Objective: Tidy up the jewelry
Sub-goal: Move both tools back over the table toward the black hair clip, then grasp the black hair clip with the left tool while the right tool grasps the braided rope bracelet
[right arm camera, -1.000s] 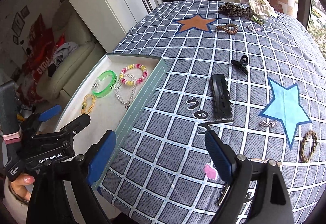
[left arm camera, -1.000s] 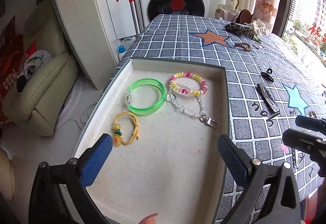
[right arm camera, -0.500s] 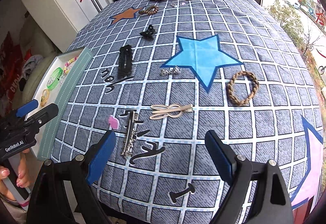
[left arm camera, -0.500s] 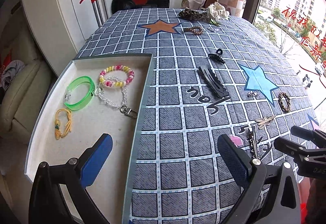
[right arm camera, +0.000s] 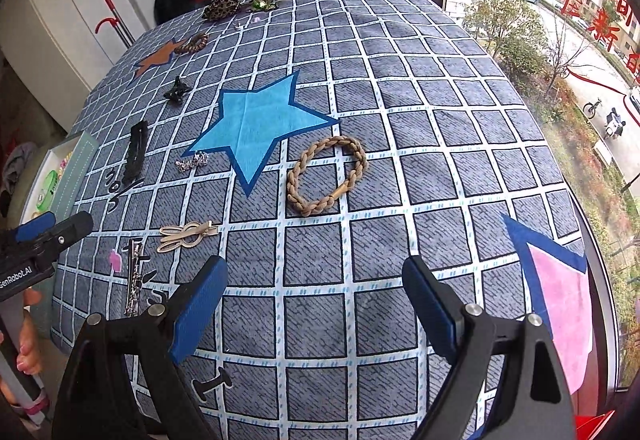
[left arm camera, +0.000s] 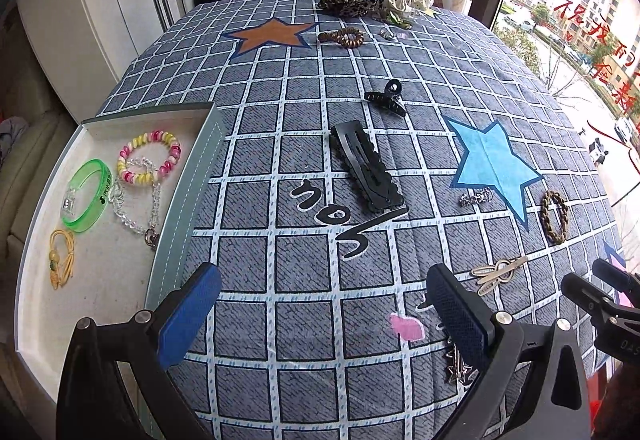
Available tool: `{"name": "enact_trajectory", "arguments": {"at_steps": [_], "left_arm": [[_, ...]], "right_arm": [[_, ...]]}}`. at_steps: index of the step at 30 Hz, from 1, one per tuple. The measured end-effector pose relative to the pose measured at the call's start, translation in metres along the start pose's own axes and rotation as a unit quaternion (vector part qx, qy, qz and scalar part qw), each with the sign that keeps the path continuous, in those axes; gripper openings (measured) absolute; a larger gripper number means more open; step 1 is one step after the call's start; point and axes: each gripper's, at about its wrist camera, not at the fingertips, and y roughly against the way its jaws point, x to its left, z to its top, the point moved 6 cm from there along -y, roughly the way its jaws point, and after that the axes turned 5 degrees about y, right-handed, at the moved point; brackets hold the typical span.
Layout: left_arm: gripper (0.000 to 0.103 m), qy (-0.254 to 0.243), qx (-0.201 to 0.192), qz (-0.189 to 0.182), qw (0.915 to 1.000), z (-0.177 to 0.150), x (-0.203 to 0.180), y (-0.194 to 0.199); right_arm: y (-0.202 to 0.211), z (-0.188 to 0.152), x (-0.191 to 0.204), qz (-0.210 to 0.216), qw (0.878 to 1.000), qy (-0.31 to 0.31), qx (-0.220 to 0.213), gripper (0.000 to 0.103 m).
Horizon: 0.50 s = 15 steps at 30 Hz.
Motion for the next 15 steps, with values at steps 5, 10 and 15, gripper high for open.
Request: {"name": "enact_trajectory", "arguments": {"at_steps": [5, 10, 15], "left_arm": [[0.103, 0.014, 0.011, -0.006, 0.9998, 0.015, -0.007, -0.020], [0.103, 0.014, 0.013, 0.006, 0.9998, 0.029, -0.012, -0.037], [0.103, 0.021, 0.017, 0.010, 0.9996, 0.039, -0.012, -0.051]], "right_arm": [[-0.014, 0.010, -0.008, -0.026, 1.000, 0.014, 0.000, 0.091], [-0.027, 0.021, -0.012, -0.047, 0.999, 0.026, -0.003, 0.091], [-0.036, 0.034, -0.013, -0.061, 0.997, 0.035, -0.008, 0.091]]}}
